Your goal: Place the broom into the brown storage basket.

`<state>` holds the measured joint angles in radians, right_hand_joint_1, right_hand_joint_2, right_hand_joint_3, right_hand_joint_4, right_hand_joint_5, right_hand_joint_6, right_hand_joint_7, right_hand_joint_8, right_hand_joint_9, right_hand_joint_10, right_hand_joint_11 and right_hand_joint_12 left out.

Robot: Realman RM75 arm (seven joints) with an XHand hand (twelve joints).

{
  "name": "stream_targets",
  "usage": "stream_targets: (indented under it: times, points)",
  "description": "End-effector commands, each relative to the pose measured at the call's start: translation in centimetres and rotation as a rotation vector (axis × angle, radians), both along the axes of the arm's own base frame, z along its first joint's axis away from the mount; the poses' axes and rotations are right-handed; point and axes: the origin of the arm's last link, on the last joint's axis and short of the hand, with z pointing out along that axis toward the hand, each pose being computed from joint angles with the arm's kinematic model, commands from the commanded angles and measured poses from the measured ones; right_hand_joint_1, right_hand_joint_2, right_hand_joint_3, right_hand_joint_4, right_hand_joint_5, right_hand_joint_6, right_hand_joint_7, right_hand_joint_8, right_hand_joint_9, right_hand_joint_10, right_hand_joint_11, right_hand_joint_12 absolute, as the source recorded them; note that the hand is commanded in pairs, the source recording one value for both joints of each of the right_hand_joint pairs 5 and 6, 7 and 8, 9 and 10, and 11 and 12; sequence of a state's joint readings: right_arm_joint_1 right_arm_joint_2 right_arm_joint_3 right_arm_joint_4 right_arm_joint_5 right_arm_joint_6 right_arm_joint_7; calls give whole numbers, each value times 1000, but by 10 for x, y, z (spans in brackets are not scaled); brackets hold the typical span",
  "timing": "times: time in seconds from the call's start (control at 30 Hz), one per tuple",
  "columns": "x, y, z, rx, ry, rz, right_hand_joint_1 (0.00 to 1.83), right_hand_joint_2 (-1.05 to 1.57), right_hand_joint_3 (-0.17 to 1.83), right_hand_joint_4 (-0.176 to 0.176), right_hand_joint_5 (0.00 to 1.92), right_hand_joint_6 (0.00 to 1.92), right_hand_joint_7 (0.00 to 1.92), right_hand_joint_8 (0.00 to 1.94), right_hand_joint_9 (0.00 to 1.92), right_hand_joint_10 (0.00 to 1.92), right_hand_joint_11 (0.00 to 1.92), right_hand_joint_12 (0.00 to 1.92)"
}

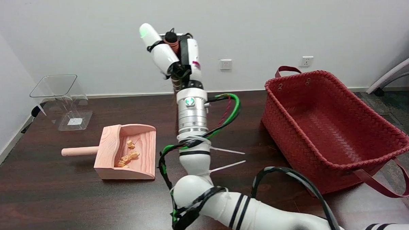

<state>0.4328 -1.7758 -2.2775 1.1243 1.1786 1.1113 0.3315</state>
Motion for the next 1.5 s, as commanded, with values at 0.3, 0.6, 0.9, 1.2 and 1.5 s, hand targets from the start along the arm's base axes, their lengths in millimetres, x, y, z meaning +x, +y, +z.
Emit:
stream_targets:
  times: [0.3,0.6,0.9,1.2,1.5]
  points:
    - [50,58,105,-237,240,40,879,1571,319,0,1920,1920,1920,1920,1920,1920,1920,1920]
    - [62,75,144,-264,238,66,974,1571,350,0,1920,1920,1920,1920,1920,1920,1920,1920]
    - [73,74,167,-280,249,126,974,1571,467,0,1920,1920,1920,1920,1920,1920,1920,1920]
    - [79,64,186,-255,241,124,977,1571,509,0,1920,1920,1920,1920,1920,1920,1920,1920]
    - [82,59,198,-246,253,109,1001,1571,493,0,1920,1920,1920,1920,1920,1920,1920,1920]
